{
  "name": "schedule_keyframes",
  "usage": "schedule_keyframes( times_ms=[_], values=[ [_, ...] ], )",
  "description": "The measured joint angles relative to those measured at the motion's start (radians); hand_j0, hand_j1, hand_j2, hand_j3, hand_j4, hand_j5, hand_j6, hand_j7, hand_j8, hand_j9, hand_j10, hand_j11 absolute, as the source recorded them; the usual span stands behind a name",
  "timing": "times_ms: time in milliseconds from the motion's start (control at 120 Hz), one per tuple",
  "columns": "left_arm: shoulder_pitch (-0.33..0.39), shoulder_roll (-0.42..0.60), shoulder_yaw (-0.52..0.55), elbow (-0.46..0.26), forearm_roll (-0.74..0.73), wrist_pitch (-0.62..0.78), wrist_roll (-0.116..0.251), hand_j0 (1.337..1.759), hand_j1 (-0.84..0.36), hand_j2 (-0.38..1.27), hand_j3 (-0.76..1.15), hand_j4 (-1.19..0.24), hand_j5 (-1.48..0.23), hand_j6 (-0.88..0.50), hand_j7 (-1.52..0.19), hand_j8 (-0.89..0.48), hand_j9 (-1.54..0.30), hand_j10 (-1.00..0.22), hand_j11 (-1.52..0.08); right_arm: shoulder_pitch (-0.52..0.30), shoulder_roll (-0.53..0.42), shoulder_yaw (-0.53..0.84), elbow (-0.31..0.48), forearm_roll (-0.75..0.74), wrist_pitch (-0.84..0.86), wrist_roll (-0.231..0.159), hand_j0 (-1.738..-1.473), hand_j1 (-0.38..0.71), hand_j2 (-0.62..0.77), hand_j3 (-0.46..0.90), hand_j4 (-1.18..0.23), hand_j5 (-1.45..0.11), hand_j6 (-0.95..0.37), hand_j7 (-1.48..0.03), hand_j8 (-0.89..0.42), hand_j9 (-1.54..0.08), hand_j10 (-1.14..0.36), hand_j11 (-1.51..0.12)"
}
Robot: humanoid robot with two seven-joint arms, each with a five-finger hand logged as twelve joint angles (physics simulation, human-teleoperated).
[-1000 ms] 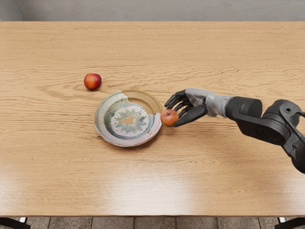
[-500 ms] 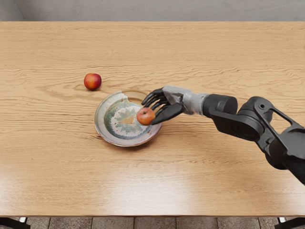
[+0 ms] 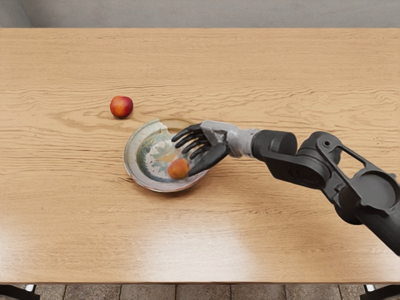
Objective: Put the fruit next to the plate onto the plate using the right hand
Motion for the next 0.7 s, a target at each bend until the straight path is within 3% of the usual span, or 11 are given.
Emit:
schedule_keyframes(
  times_ms=[183,350,567,700],
  values=[
    [0.000,0.000,0.000,0.000,0.000,0.000,0.000,1.658,0.33,0.00,0.00,-0.01,-0.02,-0.01,-0.02,-0.01,-0.02,-0.01,-0.02,0.001,-0.012,0.063,0.008,0.005,0.025,-0.003,-1.658,-0.04,-0.02,0.00,-0.27,-0.35,-0.25,-0.35,-0.25,-0.35,-0.27,-0.35],
    [-0.001,0.000,0.001,-0.004,0.000,0.000,-0.001,1.658,0.33,0.00,0.00,-0.01,-0.02,-0.01,-0.02,-0.01,-0.02,-0.01,-0.02,-0.003,-0.067,0.190,0.007,0.103,0.153,-0.038,-1.658,-0.15,-0.02,0.00,-0.17,-0.22,-0.16,-0.22,-0.16,-0.22,-0.17,-0.22],
    [0.001,0.000,0.002,-0.010,-0.001,0.000,-0.002,1.658,0.33,0.00,0.00,-0.01,-0.02,-0.01,-0.02,-0.01,-0.02,-0.01,-0.02,-0.014,-0.263,0.232,-0.005,0.308,0.287,-0.047,-1.658,-0.28,-0.01,0.00,-0.06,-0.08,-0.06,-0.08,-0.06,-0.08,-0.06,-0.08],
    [0.008,0.000,0.005,-0.009,0.001,0.000,0.000,1.658,0.33,0.00,0.00,-0.01,-0.02,-0.01,-0.02,-0.01,-0.02,-0.01,-0.02,-0.039,-0.371,0.251,-0.080,0.452,0.304,-0.048,-1.658,-0.31,0.00,0.00,-0.03,-0.04,-0.03,-0.04,-0.03,-0.04,-0.03,-0.04]
  ],
)
